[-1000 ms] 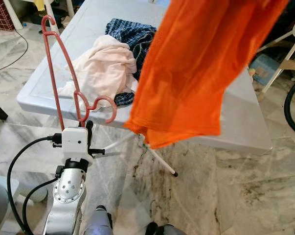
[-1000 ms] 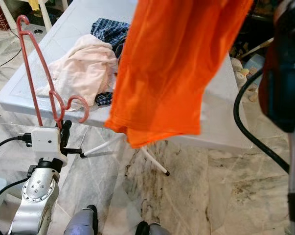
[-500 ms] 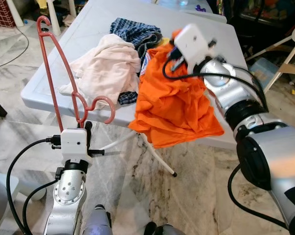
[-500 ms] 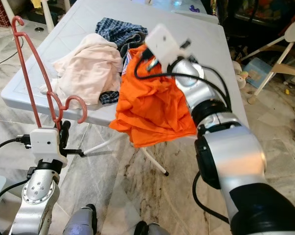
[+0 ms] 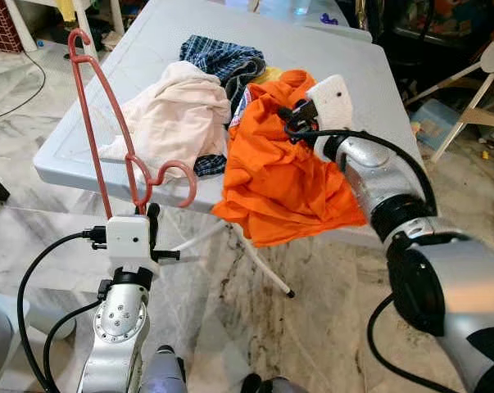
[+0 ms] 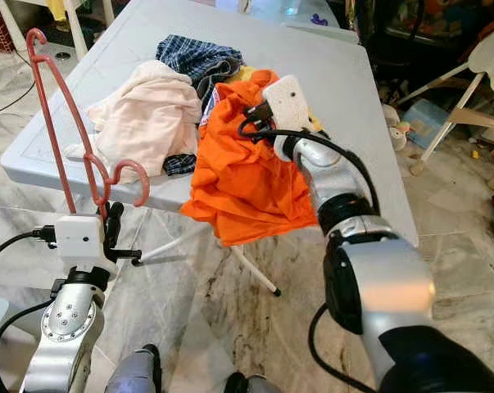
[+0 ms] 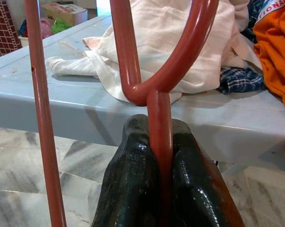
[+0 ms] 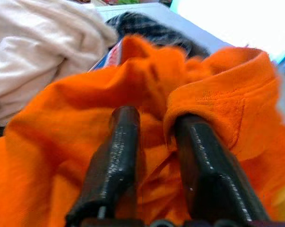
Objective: Hang hanger
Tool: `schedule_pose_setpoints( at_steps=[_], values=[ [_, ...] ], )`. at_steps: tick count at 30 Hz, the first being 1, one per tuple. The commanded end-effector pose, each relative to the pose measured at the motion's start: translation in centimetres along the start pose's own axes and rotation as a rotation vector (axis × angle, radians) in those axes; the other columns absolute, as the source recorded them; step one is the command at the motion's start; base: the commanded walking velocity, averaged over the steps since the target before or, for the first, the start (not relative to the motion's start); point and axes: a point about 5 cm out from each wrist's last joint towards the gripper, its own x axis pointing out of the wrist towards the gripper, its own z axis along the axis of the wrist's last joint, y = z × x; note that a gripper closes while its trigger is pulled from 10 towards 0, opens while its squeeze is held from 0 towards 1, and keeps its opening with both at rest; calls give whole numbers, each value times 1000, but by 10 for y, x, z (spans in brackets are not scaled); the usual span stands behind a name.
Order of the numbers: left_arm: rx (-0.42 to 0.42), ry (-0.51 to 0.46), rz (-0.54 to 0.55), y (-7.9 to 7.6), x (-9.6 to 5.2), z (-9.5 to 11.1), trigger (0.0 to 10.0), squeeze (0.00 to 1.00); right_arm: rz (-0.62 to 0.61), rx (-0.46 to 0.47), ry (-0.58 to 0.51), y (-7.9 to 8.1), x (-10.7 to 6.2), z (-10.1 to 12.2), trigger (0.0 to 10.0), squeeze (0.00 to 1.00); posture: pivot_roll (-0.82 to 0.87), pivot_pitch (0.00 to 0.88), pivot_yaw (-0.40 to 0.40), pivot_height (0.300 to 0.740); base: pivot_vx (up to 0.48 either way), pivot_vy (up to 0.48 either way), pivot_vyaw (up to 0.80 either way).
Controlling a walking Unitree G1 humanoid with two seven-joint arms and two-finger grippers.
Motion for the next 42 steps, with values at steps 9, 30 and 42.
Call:
schedule_pose_setpoints(
  at_steps=[9, 30, 42],
  values=[
    [3, 3, -3, 2, -5, 1, 10000, 0, -54, 118, -156, -21, -16, 2, 10000, 1000, 366, 218, -184, 740, 0, 0, 0],
    [4, 4, -29, 0, -3, 0, 10000, 0, 314, 40, -212, -33, -40, 13, 10000, 1000, 350, 226, -179, 740, 0, 0, 0],
    [10, 0, -36, 1, -3, 1, 10000, 0, 684, 151, -20, -1, -58, -31, 10000, 1000, 361, 225, -175, 740, 0, 0, 0]
  ],
)
